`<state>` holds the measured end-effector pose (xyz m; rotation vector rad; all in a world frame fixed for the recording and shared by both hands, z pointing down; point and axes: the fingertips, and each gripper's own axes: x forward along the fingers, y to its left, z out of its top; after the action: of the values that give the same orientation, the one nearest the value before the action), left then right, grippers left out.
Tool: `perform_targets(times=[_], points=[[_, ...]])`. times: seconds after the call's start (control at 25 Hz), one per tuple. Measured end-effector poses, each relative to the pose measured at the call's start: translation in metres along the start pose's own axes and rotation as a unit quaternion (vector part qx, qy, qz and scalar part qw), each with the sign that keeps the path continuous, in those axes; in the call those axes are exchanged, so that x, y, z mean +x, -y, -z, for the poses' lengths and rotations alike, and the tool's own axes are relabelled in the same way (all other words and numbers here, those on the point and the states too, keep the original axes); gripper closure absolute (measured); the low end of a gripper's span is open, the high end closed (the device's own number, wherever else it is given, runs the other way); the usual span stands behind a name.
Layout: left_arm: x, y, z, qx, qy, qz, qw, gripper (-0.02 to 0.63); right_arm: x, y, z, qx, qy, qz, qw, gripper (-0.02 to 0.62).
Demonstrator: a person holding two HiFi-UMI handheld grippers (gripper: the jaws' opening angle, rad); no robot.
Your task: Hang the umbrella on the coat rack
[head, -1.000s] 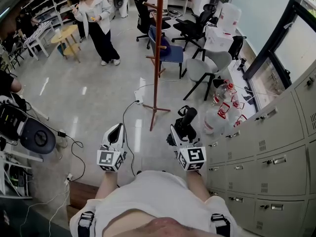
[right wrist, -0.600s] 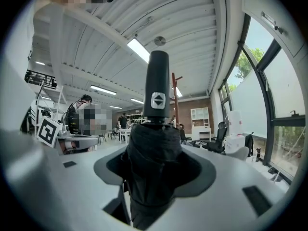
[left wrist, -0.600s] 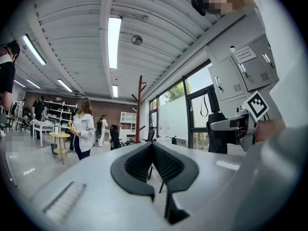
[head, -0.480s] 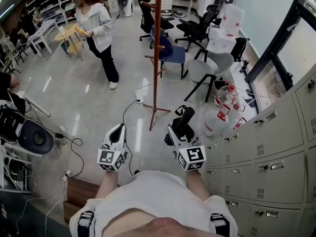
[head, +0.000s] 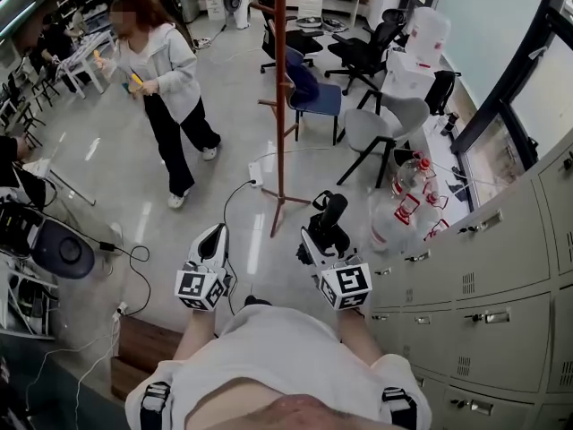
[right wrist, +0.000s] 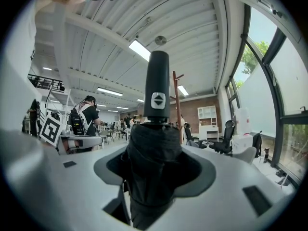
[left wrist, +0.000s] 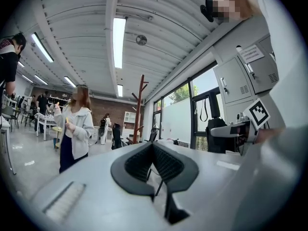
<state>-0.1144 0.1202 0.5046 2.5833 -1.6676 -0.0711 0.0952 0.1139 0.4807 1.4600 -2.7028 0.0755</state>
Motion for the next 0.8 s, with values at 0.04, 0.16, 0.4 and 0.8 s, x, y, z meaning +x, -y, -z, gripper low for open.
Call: perform_targets(times=[0.04, 0.16, 0.4, 0.8], points=[[0.003, 0.001, 0.002, 0.0, -0.002, 0.002, 1.0, 0.597, 0.001, 0.002, 0.001, 0.001, 0.0, -0.001, 1.0, 0.333], [0.016, 0.001, 0.003, -0.001, -0.002, 0.006, 1.0, 0.597, 0.01, 0.011, 0.001, 0.002, 0.001, -0.001, 1.0, 0.333], [0.048, -0.012, 0.005, -0.004, 0.001, 0.015, 0.9999, 0.597, 0.037, 0.024, 0.003, 0.0, -0.004, -0.002, 1.0, 0.333], [0.148, -0.076, 0.009, -0.013, 0.016, 0.051, 0.9985, 0.597, 0.145, 0.05, 0.007, -0.012, -0.014, 0.002, 1.0, 0.333]])
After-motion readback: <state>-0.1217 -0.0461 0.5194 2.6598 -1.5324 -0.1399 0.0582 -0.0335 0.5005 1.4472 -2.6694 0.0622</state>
